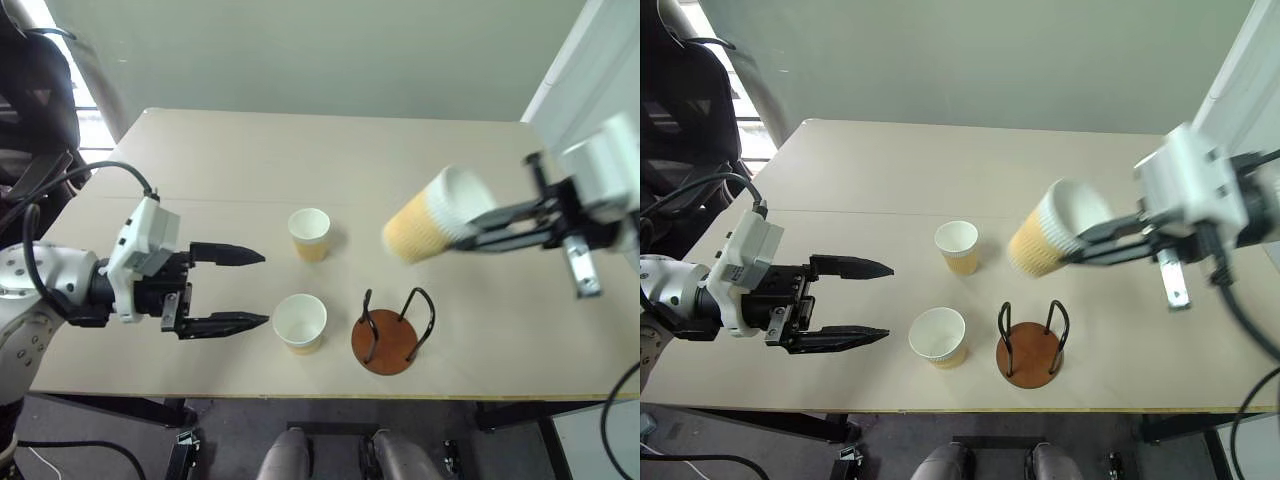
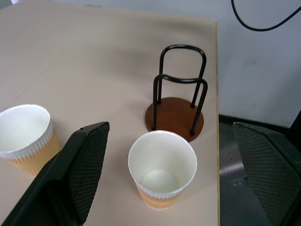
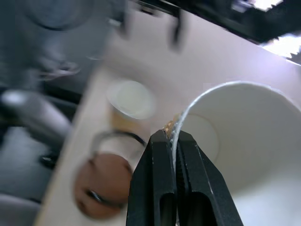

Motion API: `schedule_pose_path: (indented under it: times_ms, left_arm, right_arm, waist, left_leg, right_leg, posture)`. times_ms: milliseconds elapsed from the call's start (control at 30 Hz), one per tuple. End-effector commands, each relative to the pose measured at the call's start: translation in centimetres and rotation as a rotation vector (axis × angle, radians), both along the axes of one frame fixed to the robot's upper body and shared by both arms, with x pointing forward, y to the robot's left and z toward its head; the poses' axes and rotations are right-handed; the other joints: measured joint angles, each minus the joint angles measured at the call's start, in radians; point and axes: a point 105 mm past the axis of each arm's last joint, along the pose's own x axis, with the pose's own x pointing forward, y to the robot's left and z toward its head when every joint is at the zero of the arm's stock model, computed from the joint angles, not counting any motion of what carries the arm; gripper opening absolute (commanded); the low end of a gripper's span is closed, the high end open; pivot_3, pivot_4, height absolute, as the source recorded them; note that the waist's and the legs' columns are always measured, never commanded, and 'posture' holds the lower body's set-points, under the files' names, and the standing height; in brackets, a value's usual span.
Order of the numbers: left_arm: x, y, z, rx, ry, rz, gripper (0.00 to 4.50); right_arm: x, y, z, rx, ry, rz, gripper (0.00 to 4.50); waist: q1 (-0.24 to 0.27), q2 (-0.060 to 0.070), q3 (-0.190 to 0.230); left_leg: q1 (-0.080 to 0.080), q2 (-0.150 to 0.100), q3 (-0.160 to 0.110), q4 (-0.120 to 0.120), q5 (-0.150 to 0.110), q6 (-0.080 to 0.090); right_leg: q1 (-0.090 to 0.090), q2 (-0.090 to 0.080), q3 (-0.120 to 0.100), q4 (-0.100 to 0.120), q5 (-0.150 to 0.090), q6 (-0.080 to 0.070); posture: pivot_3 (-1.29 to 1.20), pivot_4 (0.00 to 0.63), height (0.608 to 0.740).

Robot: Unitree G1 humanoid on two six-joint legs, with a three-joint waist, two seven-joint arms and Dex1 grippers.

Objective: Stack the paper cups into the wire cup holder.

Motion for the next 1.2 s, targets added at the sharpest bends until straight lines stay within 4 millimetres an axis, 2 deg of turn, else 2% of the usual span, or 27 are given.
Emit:
schedule_pose_path:
  times_ms: [33, 133, 233, 467, 667, 833, 1200]
  left_arm:
    - [-0.4, -0.1, 0.3, 0.039, -0.031, -0.014, 4.50]
    - [-0.6, -0.1, 0.2, 0.043, -0.031, -0.007, 4.50]
    - [-0.8, -0.1, 0.1, 0.046, -0.029, -0.001, 4.50]
    - [-1.0, 0.2, 0.1, 0.047, -0.027, 0.012, 4.50]
    - [-1.0, 0.1, 0.2, 0.048, -0.031, 0.011, 4.50]
    - [-0.9, 0.1, 0.2, 0.050, -0.034, 0.011, 4.50]
    - [-0.8, 0.1, 0.1, 0.056, -0.036, 0.020, 4.50]
  right_arm:
    - [0.4, 0.3, -1.2, -0.061, -0.024, -0.011, 0.02]
    - [1.0, 0.0, -3.1, -0.150, -0.032, -0.015, 0.02]
    - [0.9, -0.2, -4.1, -0.207, -0.030, 0.010, 0.02]
    - [0.3, -0.9, -4.3, -0.258, -0.025, 0.052, 0.02]
    - [0.1, -0.5, -5.1, -0.271, -0.021, 0.075, 0.02]
    - [0.7, -0.9, -6.0, -0.301, -0.033, 0.054, 0.02]
    - [0.4, -0.5, -6.4, -0.306, -0.042, 0.077, 0.02]
  waist:
    - [0.002, 0.000, 0.000]
    - [0.003, -0.001, 0.000]
    - [0.001, 0.000, 0.000]
    - [0.001, 0.000, 0.000]
    - [0.001, 0.000, 0.000]
    - [0.001, 0.000, 0.000]
    - [0.001, 0.000, 0.000]
  left_leg:
    - [0.000, 0.000, 0.000, 0.000, 0.000, 0.000]
    - [0.000, 0.000, 0.000, 0.000, -0.001, 0.001]
    - [0.000, 0.000, 0.000, 0.000, -0.001, 0.001]
    - [0.000, 0.000, 0.001, 0.000, -0.001, 0.000]
    - [0.000, 0.001, 0.001, 0.000, -0.001, 0.000]
    - [0.000, 0.000, 0.001, 0.000, -0.001, 0.000]
    - [0.000, 0.001, 0.001, 0.000, -0.001, 0.000]
  right_leg:
    - [0.000, 0.000, 0.000, 0.000, 0.000, 0.000]
    - [0.000, -0.001, -0.001, 0.000, 0.002, 0.000]
    - [-0.001, -0.002, -0.001, 0.000, 0.003, -0.002]
    - [-0.002, -0.002, -0.002, 0.001, 0.003, -0.004]
    - [-0.002, -0.002, -0.002, 0.001, 0.003, -0.005]
    - [-0.002, -0.002, -0.002, 0.001, 0.003, -0.005]
    - [-0.002, -0.002, -0.002, 0.001, 0.003, -0.005]
  posture:
    - [0.00, 0.150, 0.740]
    - [0.00, 0.150, 0.740]
    - [0.00, 0.150, 0.740]
    - [0.00, 0.150, 0.740]
    - [0.00, 0.150, 0.740]
    - [0.00, 0.150, 0.740]
    - [0.00, 0.150, 0.740]
